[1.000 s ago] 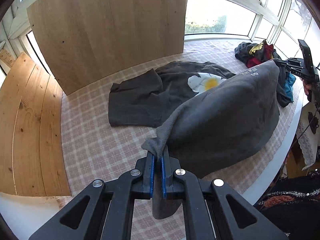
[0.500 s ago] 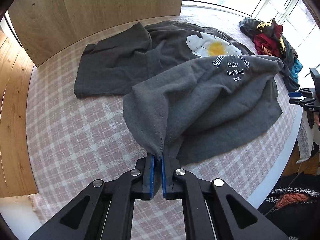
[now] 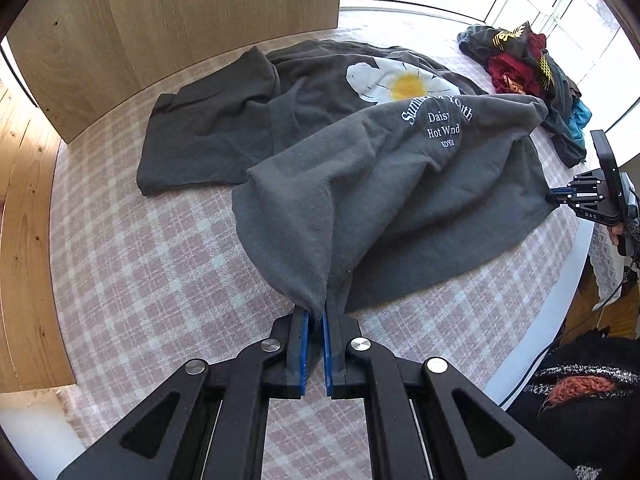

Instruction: Fold clothes

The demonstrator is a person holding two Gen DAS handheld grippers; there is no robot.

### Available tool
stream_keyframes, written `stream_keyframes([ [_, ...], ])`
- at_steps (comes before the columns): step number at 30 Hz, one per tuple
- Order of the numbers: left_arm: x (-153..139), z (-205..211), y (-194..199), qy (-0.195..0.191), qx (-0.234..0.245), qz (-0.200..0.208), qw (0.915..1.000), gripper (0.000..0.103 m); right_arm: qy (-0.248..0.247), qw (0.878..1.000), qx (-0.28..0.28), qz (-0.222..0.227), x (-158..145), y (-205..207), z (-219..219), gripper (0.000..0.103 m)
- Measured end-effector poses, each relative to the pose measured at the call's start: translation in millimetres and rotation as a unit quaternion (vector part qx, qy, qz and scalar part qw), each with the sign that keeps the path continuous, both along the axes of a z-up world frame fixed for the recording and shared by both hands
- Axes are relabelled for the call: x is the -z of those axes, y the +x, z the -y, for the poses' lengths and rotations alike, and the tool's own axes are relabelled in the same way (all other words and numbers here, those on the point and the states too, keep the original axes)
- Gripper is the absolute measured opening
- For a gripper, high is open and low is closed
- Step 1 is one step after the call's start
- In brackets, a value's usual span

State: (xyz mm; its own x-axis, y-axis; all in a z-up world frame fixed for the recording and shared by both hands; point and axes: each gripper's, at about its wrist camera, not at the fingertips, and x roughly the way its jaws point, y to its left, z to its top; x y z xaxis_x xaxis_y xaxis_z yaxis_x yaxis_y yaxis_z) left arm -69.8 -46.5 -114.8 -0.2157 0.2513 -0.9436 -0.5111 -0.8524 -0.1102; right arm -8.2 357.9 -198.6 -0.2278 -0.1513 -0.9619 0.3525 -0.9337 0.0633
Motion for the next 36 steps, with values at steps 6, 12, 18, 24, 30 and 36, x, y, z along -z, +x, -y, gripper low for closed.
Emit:
stream_keyframes([
  [6,-50,21,44,0.024,-0.003,-0.015,0.9996,0.005,-0.068,0.997,0.019,-0.043,-113,50,-27,0.004],
  [12,-48,38,93,-0.01,-0.007,0.035,0.9993,0.018,-0.048,0.998,0.046,-0.004,-137,84,-57,0.01],
  [18,-46,53,62,-0.055,-0.04,0.027,0.9973,0.017,-0.011,0.997,0.065,0.032,-104,57,-92,0.012],
  [24,-48,-14,-60,-0.036,0.017,-0.051,0.9979,0.017,0.037,0.996,0.045,-0.062,-80,-61,-94,0.039],
  [30,-19,-96,-170,-0.044,0.056,-0.085,0.9938,0.018,0.065,0.996,0.001,-0.055,-22,-177,-70,0.039],
  [36,7,-130,-216,-0.065,0.099,-0.073,0.9903,0.019,0.03,0.999,-0.004,0.022,16,-203,-79,0.039],
])
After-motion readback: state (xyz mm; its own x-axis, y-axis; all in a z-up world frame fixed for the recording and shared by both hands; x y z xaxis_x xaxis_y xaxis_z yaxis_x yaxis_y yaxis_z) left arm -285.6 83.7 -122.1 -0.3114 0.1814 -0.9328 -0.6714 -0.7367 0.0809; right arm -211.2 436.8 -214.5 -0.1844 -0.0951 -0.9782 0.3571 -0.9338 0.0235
